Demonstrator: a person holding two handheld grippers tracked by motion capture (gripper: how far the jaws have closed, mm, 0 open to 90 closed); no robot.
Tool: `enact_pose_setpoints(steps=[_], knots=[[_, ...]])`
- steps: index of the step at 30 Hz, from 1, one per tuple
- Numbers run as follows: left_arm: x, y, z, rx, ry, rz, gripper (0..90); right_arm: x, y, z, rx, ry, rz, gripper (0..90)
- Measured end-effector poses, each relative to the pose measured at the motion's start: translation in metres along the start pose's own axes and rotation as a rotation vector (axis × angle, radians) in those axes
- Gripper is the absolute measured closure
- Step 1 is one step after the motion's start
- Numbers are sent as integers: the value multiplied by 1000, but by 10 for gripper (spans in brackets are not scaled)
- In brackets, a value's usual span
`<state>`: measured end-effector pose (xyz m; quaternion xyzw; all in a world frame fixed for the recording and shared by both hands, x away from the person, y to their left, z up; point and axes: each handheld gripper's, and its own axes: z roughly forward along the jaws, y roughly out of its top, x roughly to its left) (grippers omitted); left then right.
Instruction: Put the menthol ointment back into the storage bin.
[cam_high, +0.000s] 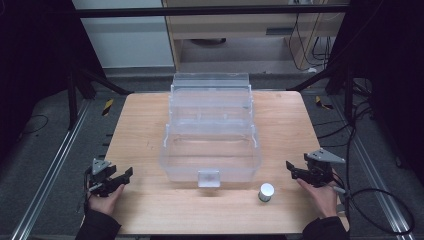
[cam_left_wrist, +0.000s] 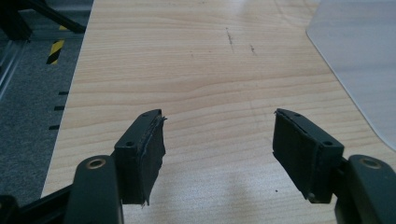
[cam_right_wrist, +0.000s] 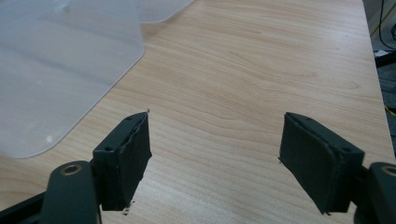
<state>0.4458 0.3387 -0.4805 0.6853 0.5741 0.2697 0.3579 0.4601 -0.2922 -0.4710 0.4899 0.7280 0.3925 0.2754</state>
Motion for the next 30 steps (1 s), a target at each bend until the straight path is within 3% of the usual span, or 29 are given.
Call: enact_pose_setpoints(steps=[5, 14, 21, 27, 30], knots=[[1, -1, -1, 0, -5, -6, 340, 3, 4, -3, 17, 14, -44, 286], [-1, -1, 1, 15, -16, -1, 345, 11, 29, -13, 73, 159, -155, 337], [-1, -1, 1, 15, -15, 2, 346, 17, 56, -15, 135, 213, -234, 338], [-3, -1, 2, 21, -22, 16, 346, 29, 77, -22, 191, 229, -356, 338], [-4, 0, 1, 17, -22, 19, 346, 33, 86, -27, 207, 244, -374, 324]])
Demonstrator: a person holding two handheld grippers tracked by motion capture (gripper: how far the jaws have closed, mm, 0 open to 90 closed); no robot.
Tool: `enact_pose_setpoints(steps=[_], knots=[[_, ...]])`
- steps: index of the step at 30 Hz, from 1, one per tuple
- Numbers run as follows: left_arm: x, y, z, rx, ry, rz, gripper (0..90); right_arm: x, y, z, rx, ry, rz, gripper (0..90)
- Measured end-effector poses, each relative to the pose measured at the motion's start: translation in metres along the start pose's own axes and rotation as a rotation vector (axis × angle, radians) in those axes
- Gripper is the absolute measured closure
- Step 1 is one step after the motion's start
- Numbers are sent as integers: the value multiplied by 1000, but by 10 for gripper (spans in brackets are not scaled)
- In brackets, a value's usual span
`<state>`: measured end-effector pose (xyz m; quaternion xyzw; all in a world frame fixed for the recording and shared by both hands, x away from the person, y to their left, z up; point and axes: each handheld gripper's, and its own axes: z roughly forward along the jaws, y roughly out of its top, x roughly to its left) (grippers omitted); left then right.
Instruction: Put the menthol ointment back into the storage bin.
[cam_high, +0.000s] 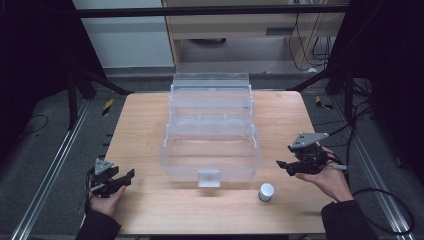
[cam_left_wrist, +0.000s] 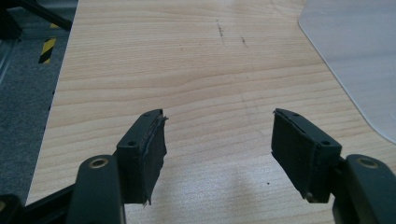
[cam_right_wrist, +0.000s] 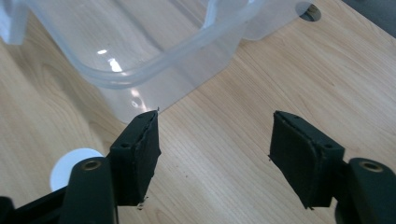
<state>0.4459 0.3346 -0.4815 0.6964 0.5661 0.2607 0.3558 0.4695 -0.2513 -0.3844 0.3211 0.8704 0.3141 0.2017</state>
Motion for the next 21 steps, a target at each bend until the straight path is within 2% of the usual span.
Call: enact_pose_setpoints(steps=[5, 8, 15, 19, 21], knots=[[0, 0, 0, 4, 2, 5, 346, 3, 10, -5, 26, 22, -42, 329], [0, 0, 1, 7, 7, 10, 346, 8, 17, -7, 70, 58, -68, 326], [-1, 0, 2, 9, 8, 21, 344, 22, 27, -4, 162, 124, -168, 313], [-2, 0, 2, 11, 8, 25, 343, 29, 31, -2, 217, 155, -221, 296], [-2, 0, 2, 11, 9, 25, 343, 33, 32, -1, 229, 162, -239, 297]])
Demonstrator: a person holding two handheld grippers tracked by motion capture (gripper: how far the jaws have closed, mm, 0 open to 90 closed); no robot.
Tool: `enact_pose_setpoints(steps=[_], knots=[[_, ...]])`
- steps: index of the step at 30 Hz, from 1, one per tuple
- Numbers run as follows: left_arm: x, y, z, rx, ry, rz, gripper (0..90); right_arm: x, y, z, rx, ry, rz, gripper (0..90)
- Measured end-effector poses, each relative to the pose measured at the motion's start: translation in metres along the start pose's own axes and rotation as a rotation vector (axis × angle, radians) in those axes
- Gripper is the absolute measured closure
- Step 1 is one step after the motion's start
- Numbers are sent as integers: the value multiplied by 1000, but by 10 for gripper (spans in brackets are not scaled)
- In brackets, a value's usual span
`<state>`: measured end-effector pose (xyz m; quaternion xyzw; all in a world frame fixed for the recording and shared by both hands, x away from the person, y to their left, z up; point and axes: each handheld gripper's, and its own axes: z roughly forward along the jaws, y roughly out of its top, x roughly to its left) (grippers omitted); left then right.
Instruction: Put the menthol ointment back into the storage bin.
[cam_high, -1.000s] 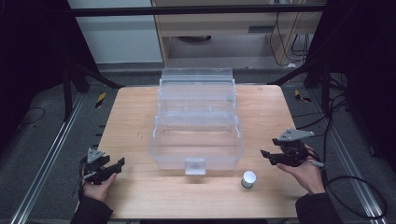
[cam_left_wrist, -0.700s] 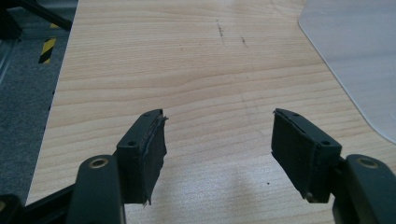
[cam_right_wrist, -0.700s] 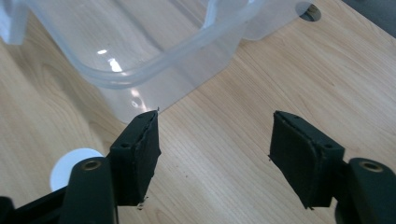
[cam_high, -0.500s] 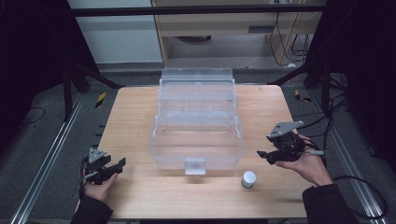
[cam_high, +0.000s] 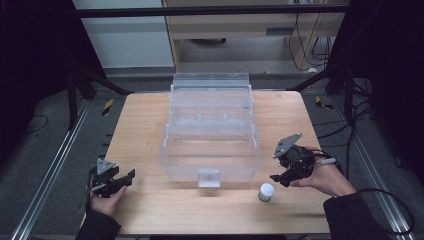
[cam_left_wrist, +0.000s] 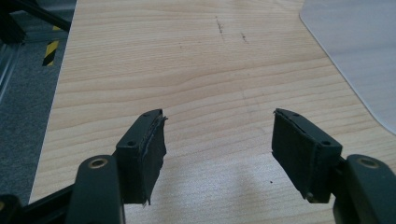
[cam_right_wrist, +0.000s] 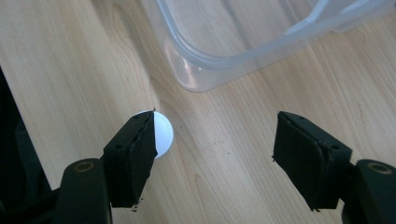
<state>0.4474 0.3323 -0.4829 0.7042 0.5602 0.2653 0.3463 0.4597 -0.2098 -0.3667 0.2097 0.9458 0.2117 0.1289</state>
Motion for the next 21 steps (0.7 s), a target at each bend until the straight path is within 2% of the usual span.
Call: enact_pose_setpoints(steps=[4, 9, 18, 19, 21], knots=[[0, 0, 0, 2, 1, 1, 342, 4, 4, 1, 18, 17, -22, 296], [-1, 0, 0, 1, 2, 4, 342, 11, 8, 5, 66, 49, -58, 301], [-1, 0, 0, 4, 4, 8, 342, 17, 12, 13, 116, 64, -102, 308], [-1, 0, 0, 4, 4, 10, 342, 20, 13, 16, 137, 65, -114, 307], [-1, 0, 0, 3, 4, 8, 342, 21, 13, 19, 141, 67, -131, 309]])
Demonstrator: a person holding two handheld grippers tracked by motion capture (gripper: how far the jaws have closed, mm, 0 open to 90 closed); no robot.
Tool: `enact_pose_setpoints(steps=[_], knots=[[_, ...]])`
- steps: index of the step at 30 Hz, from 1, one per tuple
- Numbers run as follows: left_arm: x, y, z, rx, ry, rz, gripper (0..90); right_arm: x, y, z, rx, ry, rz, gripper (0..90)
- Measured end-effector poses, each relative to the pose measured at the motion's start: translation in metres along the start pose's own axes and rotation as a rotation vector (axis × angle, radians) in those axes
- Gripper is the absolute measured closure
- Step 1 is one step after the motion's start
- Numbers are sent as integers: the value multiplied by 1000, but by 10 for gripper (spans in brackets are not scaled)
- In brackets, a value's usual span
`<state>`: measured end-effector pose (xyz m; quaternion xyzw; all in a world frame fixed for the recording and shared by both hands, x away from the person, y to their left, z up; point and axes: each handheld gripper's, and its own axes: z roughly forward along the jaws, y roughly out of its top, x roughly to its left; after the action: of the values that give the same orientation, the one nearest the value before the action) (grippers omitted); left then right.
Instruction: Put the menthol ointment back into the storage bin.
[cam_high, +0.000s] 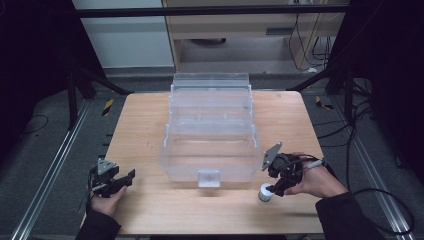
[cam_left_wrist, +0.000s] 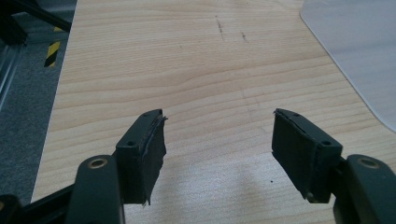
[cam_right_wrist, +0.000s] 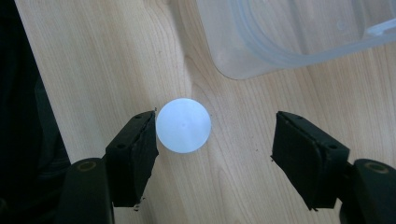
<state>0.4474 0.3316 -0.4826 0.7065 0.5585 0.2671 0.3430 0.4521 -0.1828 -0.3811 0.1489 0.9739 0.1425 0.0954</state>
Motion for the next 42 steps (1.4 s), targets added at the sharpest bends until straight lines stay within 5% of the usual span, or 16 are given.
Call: enact_pose_setpoints(steps=[17, 42], knots=[[-1, 0, 0, 6, -2, 7, 342, 8, 3, 29, 96, 36, -87, 361], [-1, 0, 0, 6, 0, 8, 342, 12, 5, 59, 178, 79, -105, 477]])
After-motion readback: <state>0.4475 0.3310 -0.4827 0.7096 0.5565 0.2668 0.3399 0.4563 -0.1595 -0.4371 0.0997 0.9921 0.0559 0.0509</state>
